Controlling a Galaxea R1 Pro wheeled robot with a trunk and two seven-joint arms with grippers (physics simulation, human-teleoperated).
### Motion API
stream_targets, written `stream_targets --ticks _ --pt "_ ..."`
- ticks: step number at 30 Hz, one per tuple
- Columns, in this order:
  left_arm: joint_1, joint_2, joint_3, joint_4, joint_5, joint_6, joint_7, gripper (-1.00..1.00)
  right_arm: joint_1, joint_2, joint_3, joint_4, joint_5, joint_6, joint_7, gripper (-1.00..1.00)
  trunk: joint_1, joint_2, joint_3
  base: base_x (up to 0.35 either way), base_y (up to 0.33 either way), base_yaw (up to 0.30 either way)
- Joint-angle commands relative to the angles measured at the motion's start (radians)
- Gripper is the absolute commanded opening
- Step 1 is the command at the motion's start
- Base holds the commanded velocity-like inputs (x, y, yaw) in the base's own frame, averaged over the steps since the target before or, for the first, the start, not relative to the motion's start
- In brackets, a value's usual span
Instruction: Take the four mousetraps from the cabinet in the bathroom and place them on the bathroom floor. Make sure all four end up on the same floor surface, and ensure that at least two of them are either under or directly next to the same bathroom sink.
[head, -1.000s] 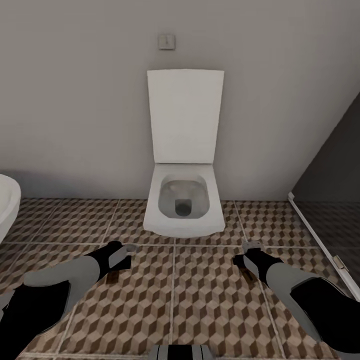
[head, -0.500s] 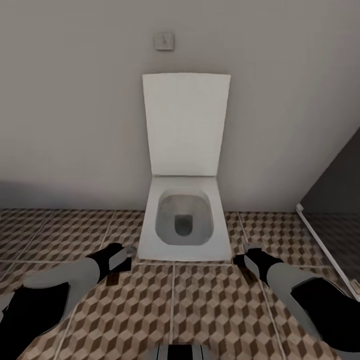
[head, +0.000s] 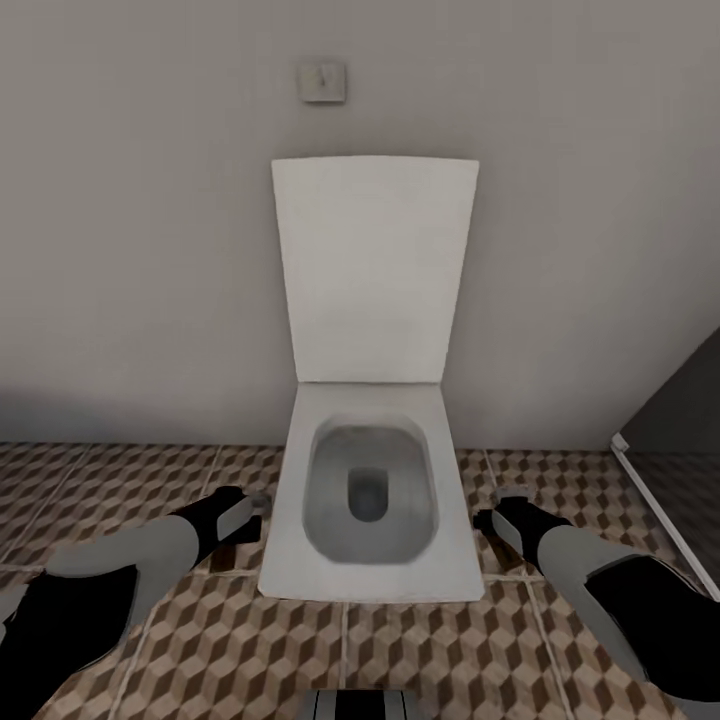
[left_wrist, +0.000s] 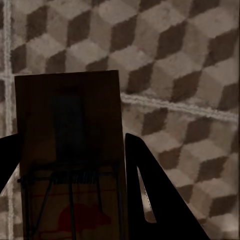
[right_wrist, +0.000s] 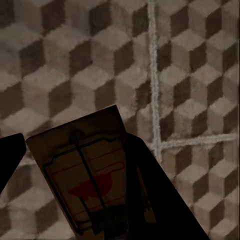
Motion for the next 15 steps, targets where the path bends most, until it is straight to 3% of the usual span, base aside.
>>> stream_targets --ticks 1,6,15 --pt "-0.001 0.003 -0.004 -0.002 0.006 0.002 0.007 -1.00 -0.001 -0.004 0.000 -0.001 -0.009 0.004 -0.008 -1.00 0.000 0.000 -0.001 0.282 0.000 0.000" --pt "-0.001 0.005 -0.005 0.001 0.007 0.003 0.007 -1.00 -0.001 -0.012 -0.026 -0.001 -0.008 0.003 -0.016 -1.00 0.000 0.000 -0.001 0.108 0.000 0.000" --pt "-0.001 0.001 -0.003 -0.001 0.012 0.006 0.006 -1.00 0.000 -0.014 -0.031 -0.002 -0.007 0.003 -0.017 -1.00 0.001 -0.001 -0.005 0.009 0.000 0.000"
